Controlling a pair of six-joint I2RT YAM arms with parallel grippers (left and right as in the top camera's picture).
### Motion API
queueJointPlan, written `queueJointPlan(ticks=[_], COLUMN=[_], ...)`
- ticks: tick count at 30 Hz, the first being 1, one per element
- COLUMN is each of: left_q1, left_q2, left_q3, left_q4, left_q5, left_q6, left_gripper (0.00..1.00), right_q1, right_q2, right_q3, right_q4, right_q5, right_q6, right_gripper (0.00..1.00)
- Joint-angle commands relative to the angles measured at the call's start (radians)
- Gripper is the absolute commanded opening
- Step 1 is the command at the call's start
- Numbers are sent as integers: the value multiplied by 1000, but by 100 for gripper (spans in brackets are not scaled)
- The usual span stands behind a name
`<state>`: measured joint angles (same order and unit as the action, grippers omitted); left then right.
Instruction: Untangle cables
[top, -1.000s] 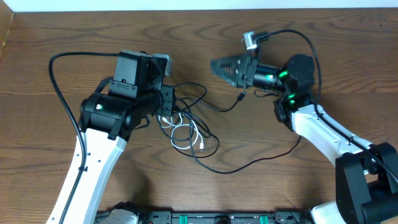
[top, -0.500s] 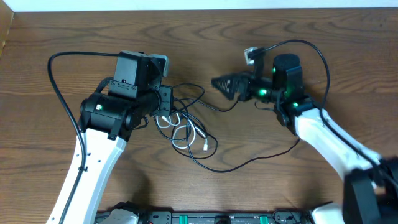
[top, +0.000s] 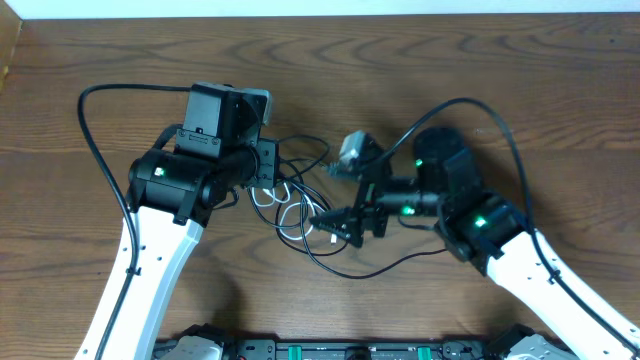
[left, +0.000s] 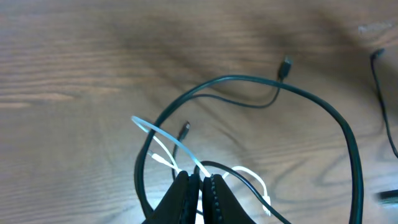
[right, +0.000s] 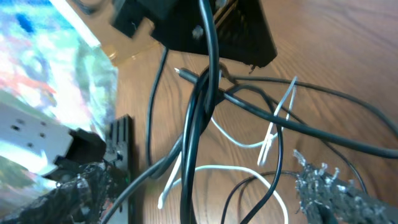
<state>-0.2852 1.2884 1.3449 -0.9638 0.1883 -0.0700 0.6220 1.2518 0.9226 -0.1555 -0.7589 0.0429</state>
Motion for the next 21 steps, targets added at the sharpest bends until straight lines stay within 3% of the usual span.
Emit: queueJointPlan(ticks=[1, 3, 4, 5, 8, 14, 21], left_q1=[-3, -3, -2, -2, -2, -2, -2], left_q2=[-15, -15, -15, -15, -15, -15, -15], left_q3=[12, 12, 12, 12, 12, 12, 12], left_q4=[-8, -8, -8, -8, -8, -26, -26], left_q5=[80, 90, 89, 88, 84, -24, -29], left_q6=[13, 14, 14, 14, 18, 18, 18], left_gripper=[8, 8, 8, 8, 8, 8, 7], right_q1=[45, 56, 58, 58, 58, 57, 53], right_q2=[9, 11, 10, 10, 10, 10, 10], right_q3=[5, 5, 5, 5, 5, 5, 5], right_q4=[-14, -14, -16, -23, -82, -246, -313], right_q5=[118, 127, 135, 154, 259, 561, 819], right_q6=[-56, -60, -60, -59, -55, 25, 186], right_gripper=[89, 80, 68, 46, 1, 1, 1])
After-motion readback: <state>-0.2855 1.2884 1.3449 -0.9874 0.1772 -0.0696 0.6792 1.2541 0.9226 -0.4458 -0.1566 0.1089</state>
